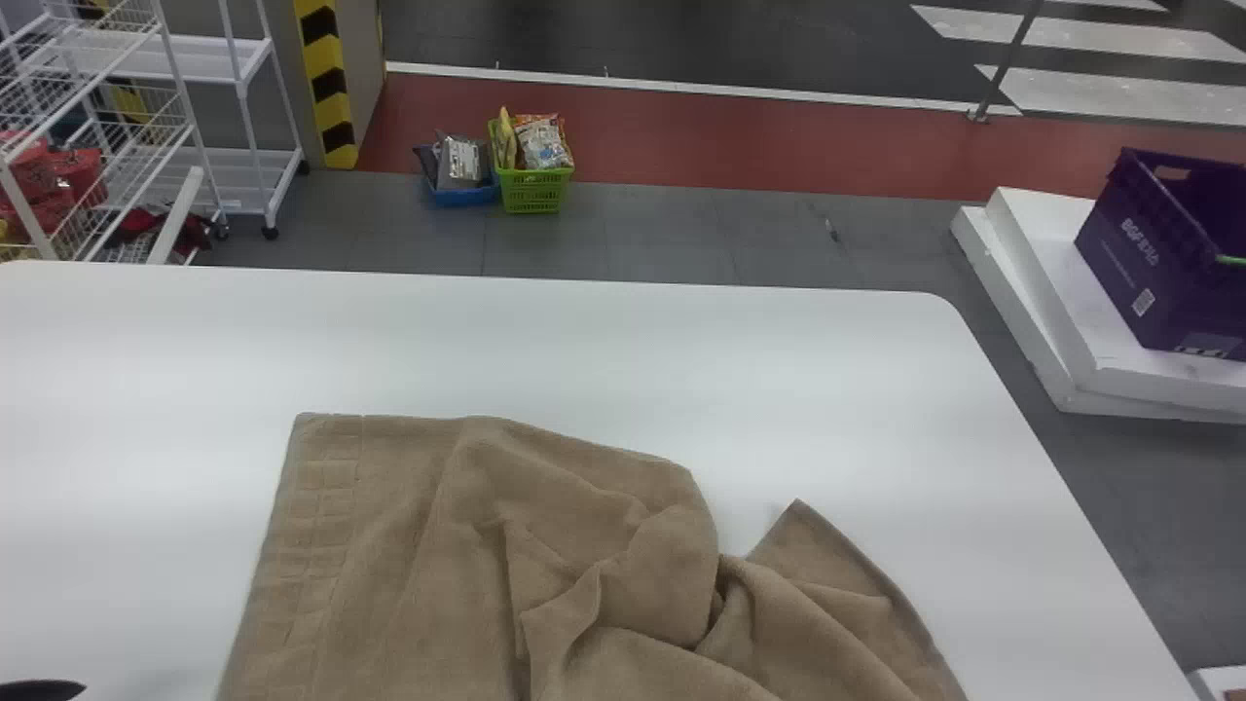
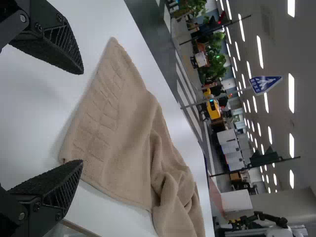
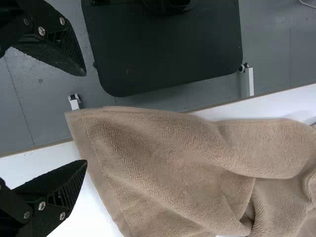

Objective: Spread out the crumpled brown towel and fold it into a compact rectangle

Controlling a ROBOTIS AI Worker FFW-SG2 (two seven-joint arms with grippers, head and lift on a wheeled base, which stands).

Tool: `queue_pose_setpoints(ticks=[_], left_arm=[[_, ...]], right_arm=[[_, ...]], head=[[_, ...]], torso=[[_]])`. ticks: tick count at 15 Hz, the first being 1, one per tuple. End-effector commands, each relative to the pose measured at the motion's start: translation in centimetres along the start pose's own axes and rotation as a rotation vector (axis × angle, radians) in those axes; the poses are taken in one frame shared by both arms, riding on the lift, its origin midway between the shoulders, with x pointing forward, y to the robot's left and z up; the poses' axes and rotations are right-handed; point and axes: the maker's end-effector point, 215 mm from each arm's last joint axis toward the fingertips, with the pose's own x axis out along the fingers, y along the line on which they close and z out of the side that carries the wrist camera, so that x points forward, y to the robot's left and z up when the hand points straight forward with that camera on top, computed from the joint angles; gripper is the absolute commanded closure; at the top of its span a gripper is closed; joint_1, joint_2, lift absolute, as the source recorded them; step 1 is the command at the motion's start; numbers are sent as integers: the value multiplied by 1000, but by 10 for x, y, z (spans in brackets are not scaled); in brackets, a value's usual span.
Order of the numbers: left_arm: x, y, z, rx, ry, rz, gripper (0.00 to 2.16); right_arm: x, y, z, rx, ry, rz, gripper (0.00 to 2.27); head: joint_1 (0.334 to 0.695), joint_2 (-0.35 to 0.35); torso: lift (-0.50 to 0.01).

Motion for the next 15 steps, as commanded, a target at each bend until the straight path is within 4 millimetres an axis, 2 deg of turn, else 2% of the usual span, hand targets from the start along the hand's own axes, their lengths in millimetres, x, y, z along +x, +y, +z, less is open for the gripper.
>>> queue_pose_setpoints(ticks=[1, 8, 14, 15], left_arm=[[0, -1, 1, -4, -7, 1, 205], [-1, -2, 3, -4, -17, 0, 205], [-1, -1, 3, -3, -21, 2, 205], [-2, -1, 3, -3, -21, 3, 205]], right_arm=[[5, -4, -2, 10, -2, -1, 259], [28, 3, 5, 25, -41, 36, 380], [33, 1, 6, 28, -52, 37, 478], [34, 0, 8, 30, -57, 37, 569]], head=[[695, -158], [695, -139], [695, -121], [695, -120]], torso=[[-127], [-127], [-127], [-127]])
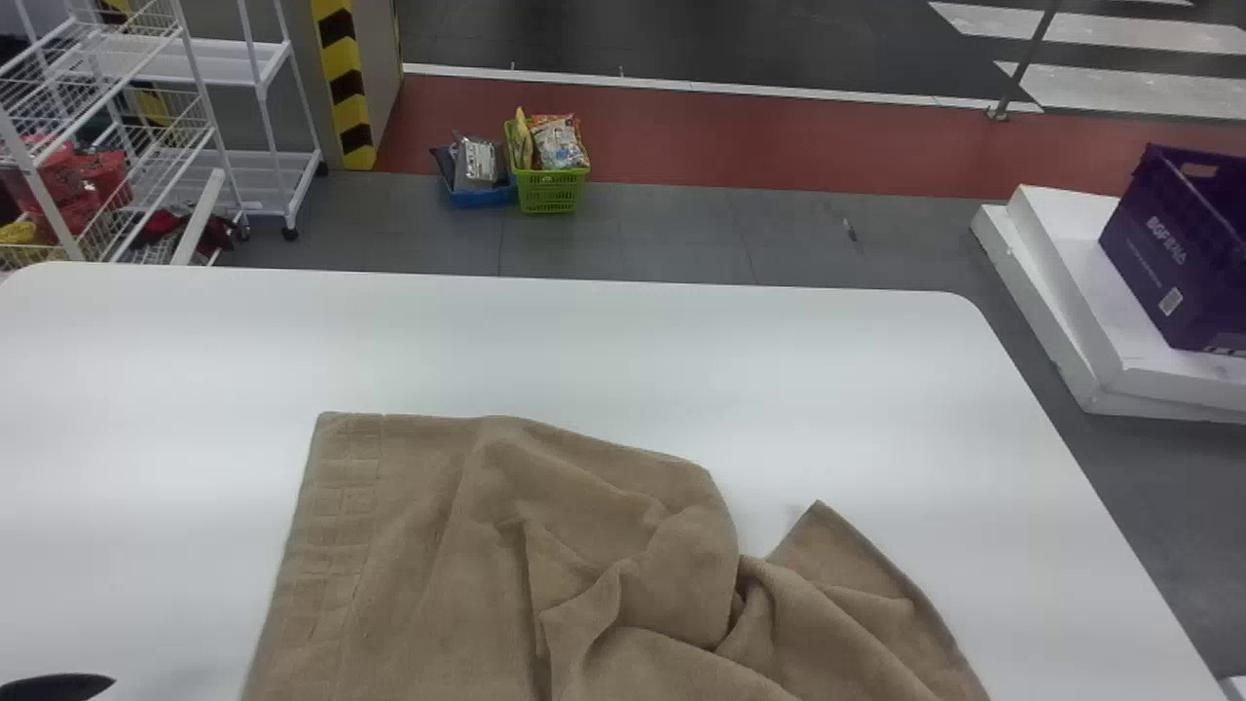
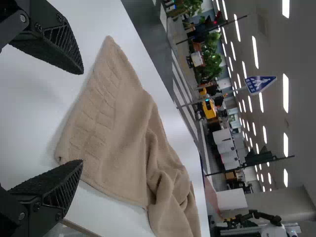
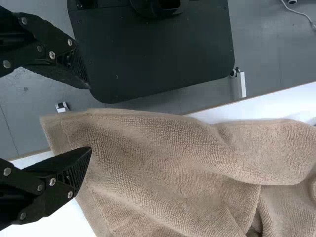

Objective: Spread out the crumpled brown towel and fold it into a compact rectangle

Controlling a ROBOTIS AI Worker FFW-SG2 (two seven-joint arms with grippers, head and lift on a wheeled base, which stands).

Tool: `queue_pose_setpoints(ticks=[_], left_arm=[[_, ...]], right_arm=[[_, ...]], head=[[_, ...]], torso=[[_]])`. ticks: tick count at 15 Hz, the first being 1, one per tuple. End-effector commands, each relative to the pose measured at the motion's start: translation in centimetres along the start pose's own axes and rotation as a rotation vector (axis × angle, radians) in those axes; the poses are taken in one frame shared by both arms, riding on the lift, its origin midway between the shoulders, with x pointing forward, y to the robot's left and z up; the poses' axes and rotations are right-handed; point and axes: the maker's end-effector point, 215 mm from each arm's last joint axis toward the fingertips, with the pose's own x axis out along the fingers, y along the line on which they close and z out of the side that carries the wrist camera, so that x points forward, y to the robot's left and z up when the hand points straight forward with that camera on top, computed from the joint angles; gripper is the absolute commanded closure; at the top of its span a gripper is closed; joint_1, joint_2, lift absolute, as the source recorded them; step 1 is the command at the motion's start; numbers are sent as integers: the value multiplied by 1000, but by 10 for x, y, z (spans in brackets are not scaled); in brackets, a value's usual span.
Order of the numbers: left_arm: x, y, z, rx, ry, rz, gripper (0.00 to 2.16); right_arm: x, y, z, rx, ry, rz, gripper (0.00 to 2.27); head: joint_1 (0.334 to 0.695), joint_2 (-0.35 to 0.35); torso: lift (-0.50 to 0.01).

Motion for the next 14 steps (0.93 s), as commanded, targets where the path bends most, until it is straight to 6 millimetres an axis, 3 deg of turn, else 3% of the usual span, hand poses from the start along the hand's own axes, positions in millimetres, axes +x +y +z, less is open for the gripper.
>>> queue_pose_setpoints(ticks=[1, 7, 11, 14], left_arm=[[0, 0, 0, -2, -2, 2, 205], [-2, -2, 2, 6, -2, -2, 205], [-2, -2, 2, 7, -2, -4, 205], [-2, -2, 5, 22, -7, -3, 205]], right_arm=[[1, -2, 4, 1, -13, 0, 593], [-5, -10, 3, 33, -32, -20, 1153], [-7, -11, 5, 37, -40, -26, 1153], [-25, -29, 12, 59, -82, -84, 1180]], head=[[695, -116], [695, -106], [695, -117], [695, -117]], torso=[[-127], [-127], [-127], [-127]])
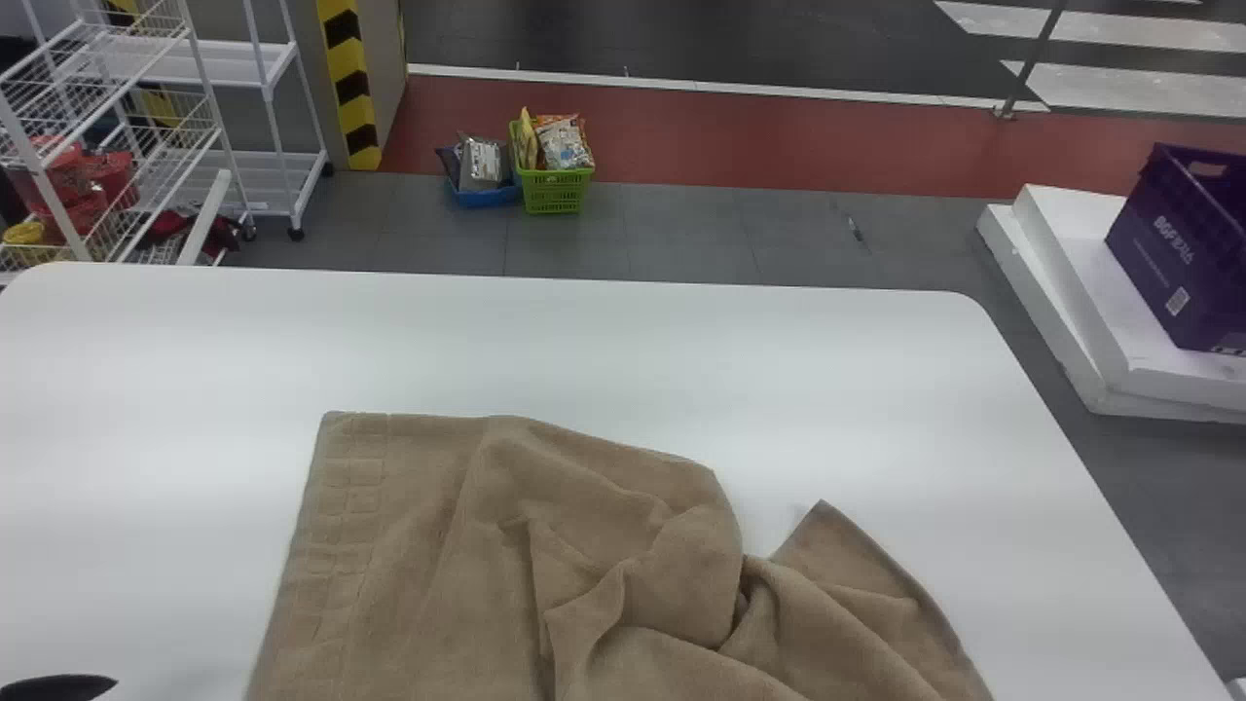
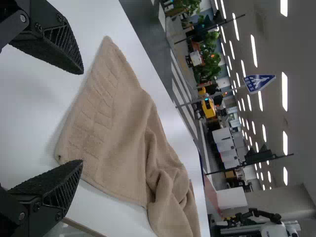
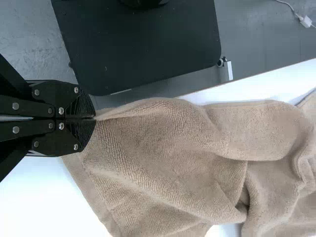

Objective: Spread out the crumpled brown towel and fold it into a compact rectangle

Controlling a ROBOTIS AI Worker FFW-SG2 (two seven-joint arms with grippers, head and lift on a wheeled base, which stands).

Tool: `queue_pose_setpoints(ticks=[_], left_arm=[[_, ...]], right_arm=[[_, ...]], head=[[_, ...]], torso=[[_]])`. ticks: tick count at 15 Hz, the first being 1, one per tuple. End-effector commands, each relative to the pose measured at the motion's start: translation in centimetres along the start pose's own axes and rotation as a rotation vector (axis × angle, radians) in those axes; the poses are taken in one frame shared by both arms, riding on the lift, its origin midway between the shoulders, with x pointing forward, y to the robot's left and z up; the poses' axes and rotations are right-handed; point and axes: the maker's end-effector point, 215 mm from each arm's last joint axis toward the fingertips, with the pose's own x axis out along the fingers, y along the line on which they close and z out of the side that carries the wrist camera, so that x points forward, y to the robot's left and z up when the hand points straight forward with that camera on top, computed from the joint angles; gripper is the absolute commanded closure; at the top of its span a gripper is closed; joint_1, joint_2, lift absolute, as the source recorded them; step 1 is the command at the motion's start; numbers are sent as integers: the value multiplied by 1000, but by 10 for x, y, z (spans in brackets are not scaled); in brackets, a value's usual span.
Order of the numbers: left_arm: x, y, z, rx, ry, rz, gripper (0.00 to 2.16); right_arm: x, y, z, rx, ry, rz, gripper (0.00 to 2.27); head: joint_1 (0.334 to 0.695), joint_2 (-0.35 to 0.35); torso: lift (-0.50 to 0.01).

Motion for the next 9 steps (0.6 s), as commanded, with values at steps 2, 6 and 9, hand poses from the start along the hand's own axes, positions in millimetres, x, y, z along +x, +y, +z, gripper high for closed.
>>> queue_pose_setpoints(ticks=[2, 6, 9], left_arm=[[-2, -3, 7, 32, -12, -2, 205], [7, -25, 28, 56, -35, -95, 238], [22, -36, 36, -25, -33, -173, 262]], right_arm=[[-23, -22, 5, 24, -32, -71, 1177], [-27, -30, 9, 50, -44, -98, 1177], [-27, -30, 10, 54, -47, -100, 1177]], head=[[695, -124], [695, -183], [695, -236]], torso=[[-127], [-127], [-127]])
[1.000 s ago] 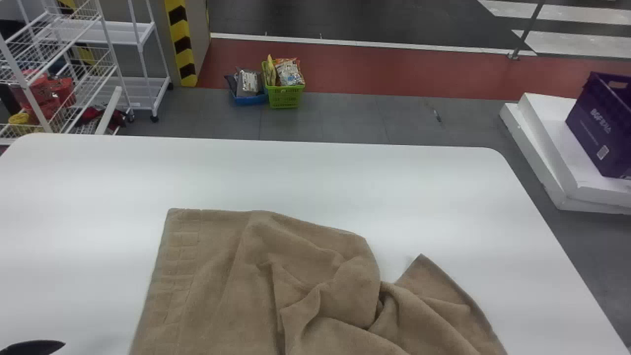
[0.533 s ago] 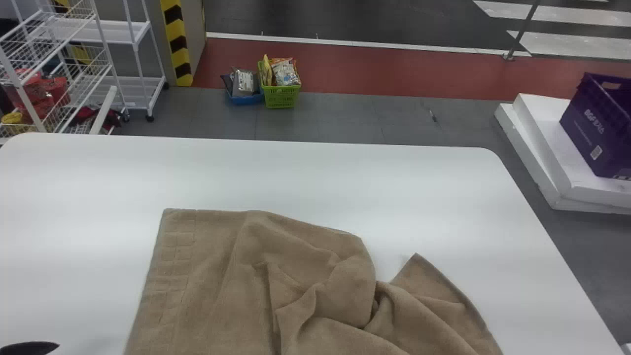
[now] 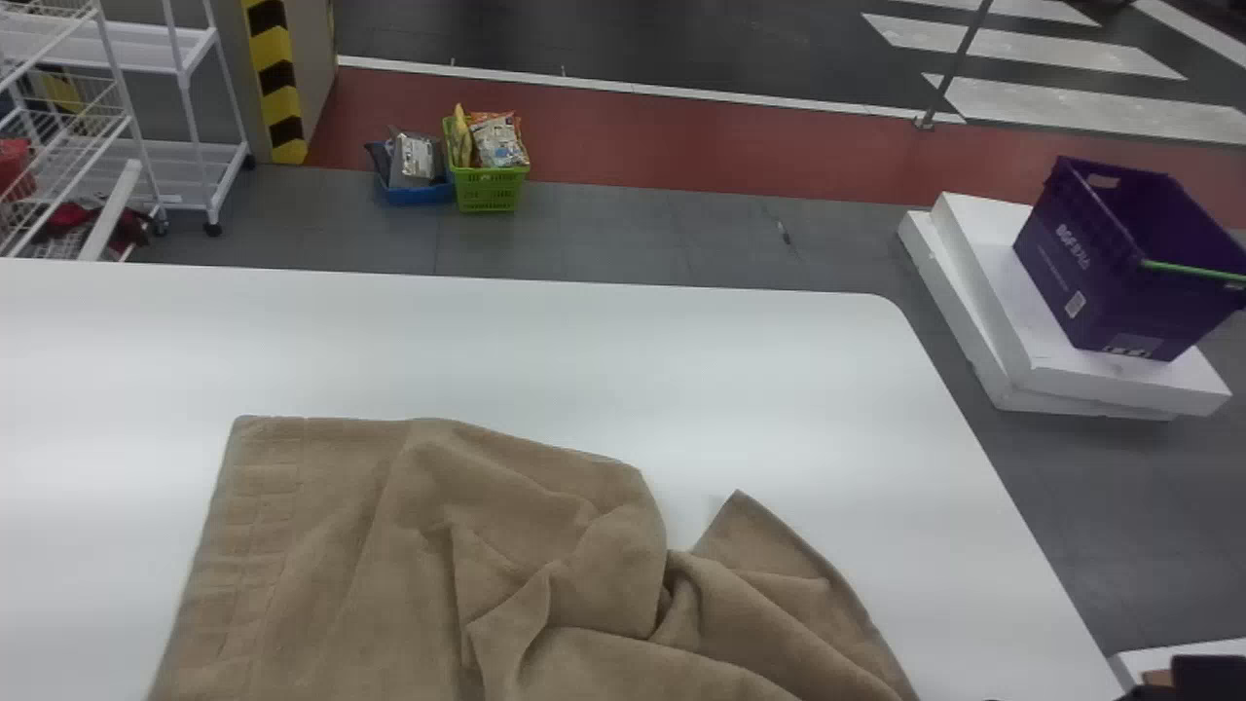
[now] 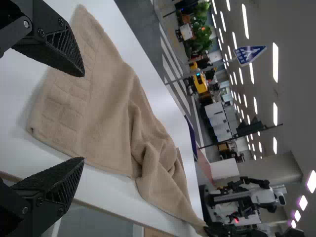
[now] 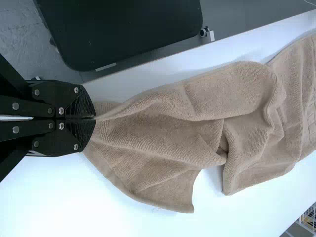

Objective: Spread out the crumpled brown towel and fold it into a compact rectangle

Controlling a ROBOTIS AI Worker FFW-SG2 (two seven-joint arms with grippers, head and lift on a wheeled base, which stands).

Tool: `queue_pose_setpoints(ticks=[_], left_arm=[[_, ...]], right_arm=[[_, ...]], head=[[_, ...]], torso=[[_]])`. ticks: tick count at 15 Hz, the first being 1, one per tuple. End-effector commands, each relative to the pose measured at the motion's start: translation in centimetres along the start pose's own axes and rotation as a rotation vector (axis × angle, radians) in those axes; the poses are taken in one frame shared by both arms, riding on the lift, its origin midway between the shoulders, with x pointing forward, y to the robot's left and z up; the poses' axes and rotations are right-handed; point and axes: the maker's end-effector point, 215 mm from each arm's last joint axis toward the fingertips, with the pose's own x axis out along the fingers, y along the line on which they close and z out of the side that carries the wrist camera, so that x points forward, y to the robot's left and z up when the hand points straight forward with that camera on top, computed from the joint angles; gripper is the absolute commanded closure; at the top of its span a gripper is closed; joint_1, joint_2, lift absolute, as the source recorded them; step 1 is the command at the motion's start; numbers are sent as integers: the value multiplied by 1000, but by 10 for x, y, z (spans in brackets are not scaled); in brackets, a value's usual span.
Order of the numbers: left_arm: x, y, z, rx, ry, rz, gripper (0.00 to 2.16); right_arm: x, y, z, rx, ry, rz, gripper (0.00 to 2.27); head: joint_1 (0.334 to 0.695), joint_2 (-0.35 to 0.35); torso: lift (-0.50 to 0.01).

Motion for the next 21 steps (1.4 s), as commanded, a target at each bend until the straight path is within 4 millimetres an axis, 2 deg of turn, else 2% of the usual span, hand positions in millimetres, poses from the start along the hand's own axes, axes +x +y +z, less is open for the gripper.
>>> queue_pose_setpoints(ticks=[1, 3, 7, 11, 21], left_arm=[[16, -3, 6, -37, 11, -32, 262], [28, 2, 5, -86, 42, -44, 262], [53, -8, -9, -187, 146, -117, 262], [55, -7, -24, -244, 205, -132, 262], [63, -14, -31, -232, 238, -152, 356]], right_arm=[[0, 1, 3, 3, -4, -1, 1177], [2, 4, 3, 8, 0, 3, 1177], [2, 5, 3, 13, -1, 5, 1177], [4, 5, 4, 10, -3, 7, 1177], [5, 5, 4, 26, -6, 5, 1177]], head=[[695, -247], [695, -264], [695, -297], [695, -307], [695, -310]], torso=[[-127], [-127], [-127], [-127], [-127]])
